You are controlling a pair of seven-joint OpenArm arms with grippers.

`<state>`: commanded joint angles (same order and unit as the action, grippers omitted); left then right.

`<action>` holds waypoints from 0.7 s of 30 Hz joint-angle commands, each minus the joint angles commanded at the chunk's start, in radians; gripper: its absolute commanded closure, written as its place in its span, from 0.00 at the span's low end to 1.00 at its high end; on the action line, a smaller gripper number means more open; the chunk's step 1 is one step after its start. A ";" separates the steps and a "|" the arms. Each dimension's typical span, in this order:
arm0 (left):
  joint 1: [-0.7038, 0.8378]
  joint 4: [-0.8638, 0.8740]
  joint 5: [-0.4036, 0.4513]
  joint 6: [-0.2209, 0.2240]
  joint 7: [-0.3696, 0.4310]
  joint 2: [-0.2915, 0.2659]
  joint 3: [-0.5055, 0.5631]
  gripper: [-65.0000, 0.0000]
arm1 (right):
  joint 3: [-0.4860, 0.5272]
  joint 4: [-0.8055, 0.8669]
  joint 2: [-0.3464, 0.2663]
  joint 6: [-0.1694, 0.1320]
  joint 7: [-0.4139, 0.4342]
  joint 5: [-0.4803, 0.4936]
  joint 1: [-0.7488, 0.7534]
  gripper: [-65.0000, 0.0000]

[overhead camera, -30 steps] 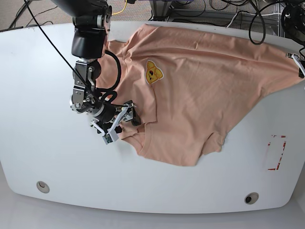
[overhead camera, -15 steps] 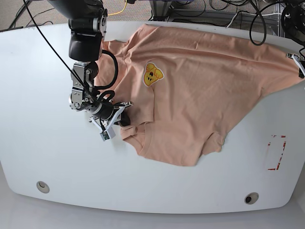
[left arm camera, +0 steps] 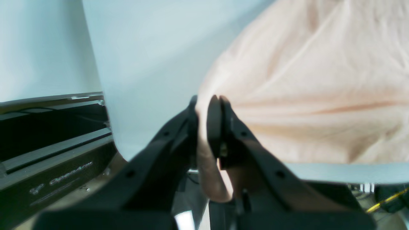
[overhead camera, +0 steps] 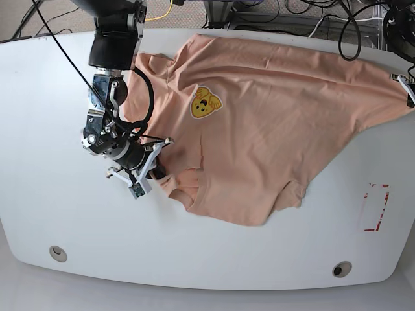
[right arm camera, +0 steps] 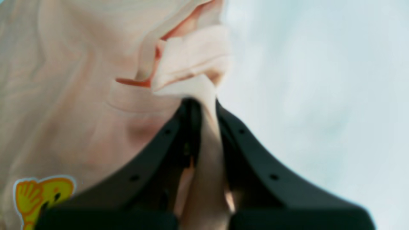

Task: Layout the t-shirt on the table in an organized manner, then fold the t-shirt properly
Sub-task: 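Lift the shirt with both grippers and lay it back down spread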

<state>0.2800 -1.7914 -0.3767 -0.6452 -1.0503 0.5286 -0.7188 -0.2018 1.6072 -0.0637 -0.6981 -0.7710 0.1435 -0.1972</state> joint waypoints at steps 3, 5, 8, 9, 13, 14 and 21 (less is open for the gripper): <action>-0.018 0.000 0.000 0.000 0.000 0.000 -0.002 1.00 | -0.003 0.077 -0.005 0.000 -0.038 -0.002 0.021 1.00; -0.038 -0.002 0.000 0.000 0.000 0.003 0.000 1.00 | -0.031 0.117 -0.014 0.000 -0.061 0.002 0.028 1.00; -0.087 -0.003 0.000 0.000 0.000 0.003 0.000 1.00 | -0.058 0.135 -0.017 0.000 -0.084 0.003 0.023 1.00; -0.114 -0.003 0.000 0.000 0.000 0.003 0.002 1.00 | -0.066 0.137 -0.021 0.000 -0.087 0.003 0.009 1.00; -0.206 -0.003 0.000 0.000 0.000 0.005 0.020 1.00 | -0.089 0.126 -0.034 0.000 -0.091 -0.002 -0.054 1.00; -0.229 -0.003 0.000 0.000 -0.002 0.006 0.028 1.00 | -0.092 0.118 -0.041 0.000 -0.091 -0.002 -0.064 1.00; -0.410 -0.005 0.000 0.063 -0.005 0.006 0.083 1.00 | -0.094 0.037 -0.087 0.000 -0.092 0.000 -0.204 1.00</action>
<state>-0.1297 -1.7960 -0.3767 -0.5823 -1.0549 0.5347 -0.6360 -0.2954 1.6441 -0.1511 -0.6981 -0.8631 0.1435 -0.4012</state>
